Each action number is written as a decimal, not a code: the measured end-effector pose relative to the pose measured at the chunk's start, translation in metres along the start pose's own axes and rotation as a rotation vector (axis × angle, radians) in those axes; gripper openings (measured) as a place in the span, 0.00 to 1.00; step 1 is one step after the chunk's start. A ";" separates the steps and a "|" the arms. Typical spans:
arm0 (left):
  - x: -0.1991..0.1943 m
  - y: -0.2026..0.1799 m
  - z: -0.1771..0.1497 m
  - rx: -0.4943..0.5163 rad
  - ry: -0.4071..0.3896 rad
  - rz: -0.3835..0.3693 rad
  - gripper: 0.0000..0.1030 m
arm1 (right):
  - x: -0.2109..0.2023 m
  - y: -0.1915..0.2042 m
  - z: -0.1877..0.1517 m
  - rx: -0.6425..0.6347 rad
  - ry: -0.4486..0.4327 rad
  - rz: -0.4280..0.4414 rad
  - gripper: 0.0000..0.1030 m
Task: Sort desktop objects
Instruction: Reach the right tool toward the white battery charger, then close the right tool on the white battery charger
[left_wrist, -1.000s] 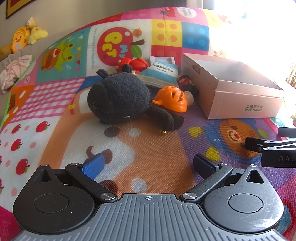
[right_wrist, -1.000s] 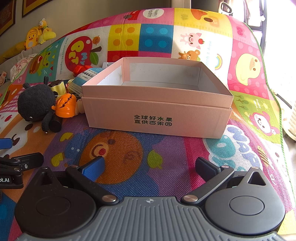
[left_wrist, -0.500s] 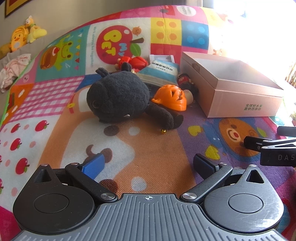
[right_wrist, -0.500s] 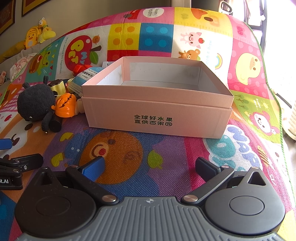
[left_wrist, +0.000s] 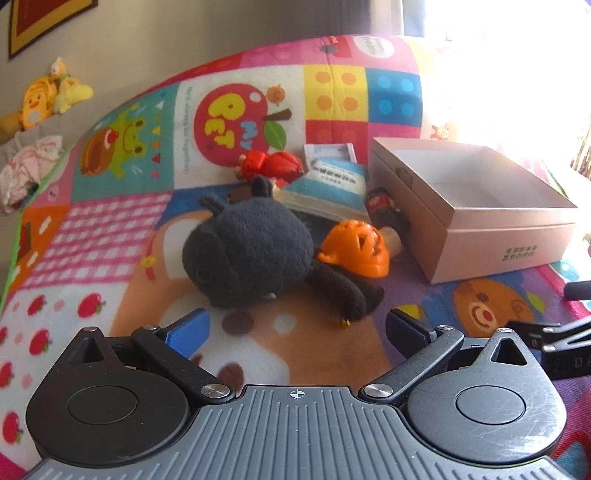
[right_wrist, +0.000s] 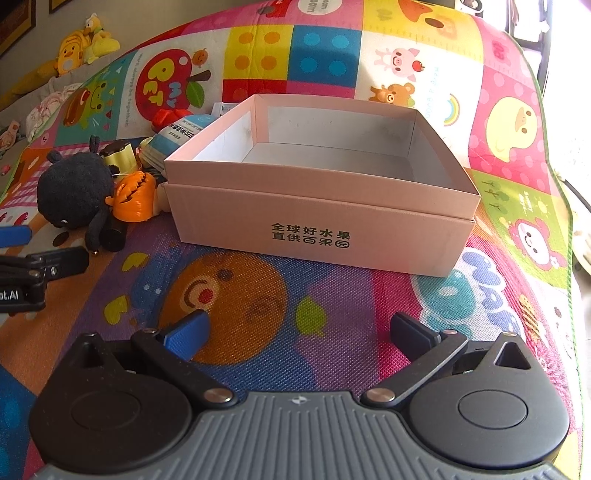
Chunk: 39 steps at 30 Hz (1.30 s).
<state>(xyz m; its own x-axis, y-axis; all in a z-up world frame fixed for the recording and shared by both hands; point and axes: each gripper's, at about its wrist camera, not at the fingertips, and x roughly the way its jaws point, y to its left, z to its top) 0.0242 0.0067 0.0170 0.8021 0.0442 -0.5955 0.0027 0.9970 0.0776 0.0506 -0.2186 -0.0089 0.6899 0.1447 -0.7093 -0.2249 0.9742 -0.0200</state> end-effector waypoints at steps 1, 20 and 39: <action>0.004 0.002 0.006 0.009 -0.001 0.017 1.00 | 0.000 0.000 0.001 -0.006 0.004 0.004 1.00; 0.008 0.077 0.024 -0.219 -0.058 -0.015 1.00 | 0.111 0.077 0.262 -0.030 0.135 0.162 1.00; -0.001 0.116 0.018 -0.482 -0.123 -0.119 1.00 | 0.182 0.109 0.261 -0.125 0.213 0.058 0.76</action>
<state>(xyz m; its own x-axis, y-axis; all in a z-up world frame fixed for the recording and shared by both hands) 0.0341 0.1212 0.0407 0.8777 -0.0504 -0.4766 -0.1539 0.9121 -0.3800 0.3313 -0.0407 0.0441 0.5157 0.1469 -0.8441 -0.3527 0.9342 -0.0529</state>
